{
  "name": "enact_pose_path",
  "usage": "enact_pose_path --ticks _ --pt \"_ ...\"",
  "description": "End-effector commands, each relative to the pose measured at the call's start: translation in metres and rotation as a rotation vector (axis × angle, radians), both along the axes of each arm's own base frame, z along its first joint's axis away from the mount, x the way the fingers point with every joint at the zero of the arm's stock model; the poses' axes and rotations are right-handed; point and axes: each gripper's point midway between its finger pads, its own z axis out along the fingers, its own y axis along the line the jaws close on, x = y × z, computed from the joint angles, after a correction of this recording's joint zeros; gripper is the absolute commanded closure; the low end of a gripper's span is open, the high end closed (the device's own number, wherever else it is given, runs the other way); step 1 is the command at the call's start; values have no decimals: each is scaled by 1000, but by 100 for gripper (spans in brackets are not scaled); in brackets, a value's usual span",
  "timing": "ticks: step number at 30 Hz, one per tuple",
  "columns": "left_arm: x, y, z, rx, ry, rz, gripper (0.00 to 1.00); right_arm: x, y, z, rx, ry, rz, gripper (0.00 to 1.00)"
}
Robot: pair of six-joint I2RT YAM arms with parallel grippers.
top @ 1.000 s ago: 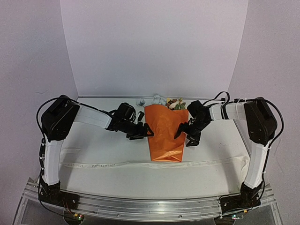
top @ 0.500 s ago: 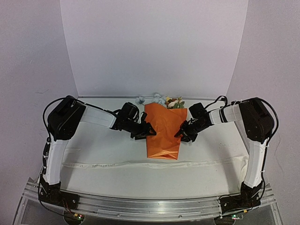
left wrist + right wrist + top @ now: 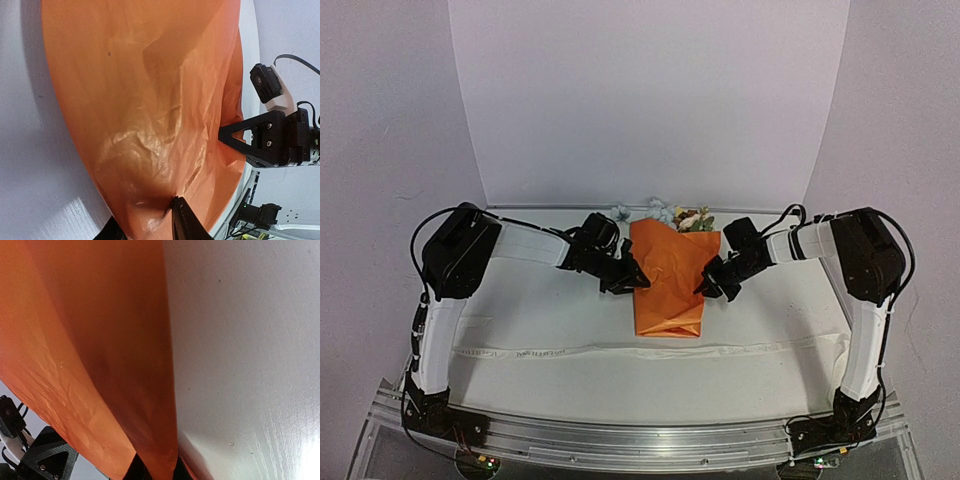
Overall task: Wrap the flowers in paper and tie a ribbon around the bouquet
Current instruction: Pick up the folded bouquet from the center of the board, then place the folded bouquet on the ribbon.
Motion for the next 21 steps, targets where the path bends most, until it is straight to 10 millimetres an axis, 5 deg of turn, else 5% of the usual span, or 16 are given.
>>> enact_pose_path --ticks 1,9,21 --pt "-6 -4 25 -20 25 -16 76 0 3 33 44 12 -32 98" --pt "-28 5 41 -37 62 -29 79 -25 16 50 42 46 1 100" --pt "-73 24 53 -19 79 -27 79 -65 32 50 11 61 54 100"
